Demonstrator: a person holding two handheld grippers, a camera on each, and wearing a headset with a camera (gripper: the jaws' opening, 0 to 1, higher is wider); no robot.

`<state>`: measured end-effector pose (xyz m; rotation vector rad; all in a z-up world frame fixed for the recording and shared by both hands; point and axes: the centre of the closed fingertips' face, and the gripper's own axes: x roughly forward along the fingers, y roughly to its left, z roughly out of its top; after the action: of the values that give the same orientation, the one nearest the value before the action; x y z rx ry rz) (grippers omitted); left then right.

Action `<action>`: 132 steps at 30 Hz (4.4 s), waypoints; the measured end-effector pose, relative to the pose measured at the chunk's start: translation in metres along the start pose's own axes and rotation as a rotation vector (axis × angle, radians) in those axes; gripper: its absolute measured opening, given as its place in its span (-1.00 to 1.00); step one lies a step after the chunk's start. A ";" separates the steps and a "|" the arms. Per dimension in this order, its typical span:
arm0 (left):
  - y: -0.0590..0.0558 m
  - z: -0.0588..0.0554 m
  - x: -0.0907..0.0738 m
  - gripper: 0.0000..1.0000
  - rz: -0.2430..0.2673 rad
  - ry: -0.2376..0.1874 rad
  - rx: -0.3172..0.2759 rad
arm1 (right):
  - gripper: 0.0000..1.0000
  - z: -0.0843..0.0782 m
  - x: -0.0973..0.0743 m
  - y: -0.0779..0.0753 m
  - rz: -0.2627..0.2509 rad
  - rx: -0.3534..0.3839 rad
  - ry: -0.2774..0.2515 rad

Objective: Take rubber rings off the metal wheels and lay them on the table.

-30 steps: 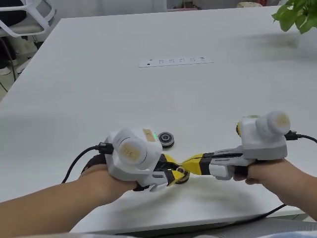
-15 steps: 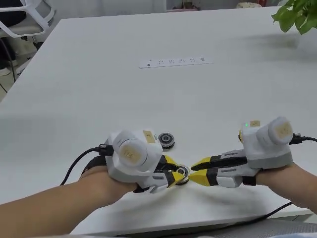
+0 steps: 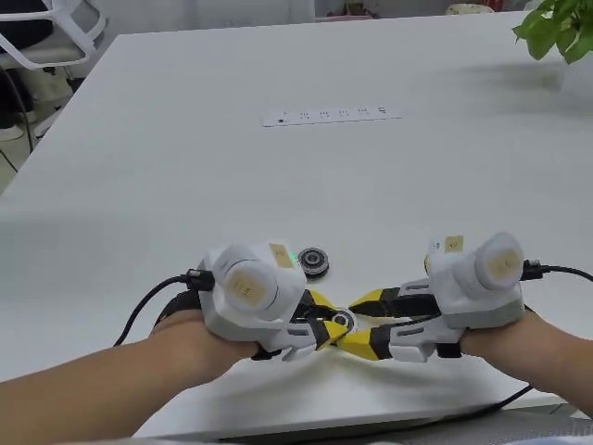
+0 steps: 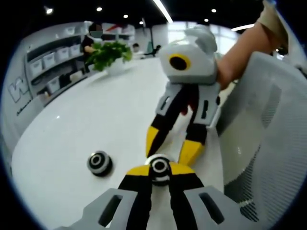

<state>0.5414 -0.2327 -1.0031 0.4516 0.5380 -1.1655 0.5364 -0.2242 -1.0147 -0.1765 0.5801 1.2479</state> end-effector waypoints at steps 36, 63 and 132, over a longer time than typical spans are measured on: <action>0.000 -0.001 -0.002 -0.76 0.017 -0.003 -0.011 | -1.00 -0.010 -0.009 -0.007 -0.037 0.000 0.054; 0.001 0.000 -0.001 -0.76 0.026 -0.004 -0.007 | -1.00 -0.005 -0.016 -0.011 -0.029 0.402 -0.095; 0.000 0.001 0.001 -0.75 0.040 0.000 -0.009 | -1.00 0.015 -0.017 0.004 0.088 0.516 -0.143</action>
<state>0.5420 -0.2338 -1.0031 0.4521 0.5318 -1.1246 0.5347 -0.2305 -0.9928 0.3706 0.7704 1.1451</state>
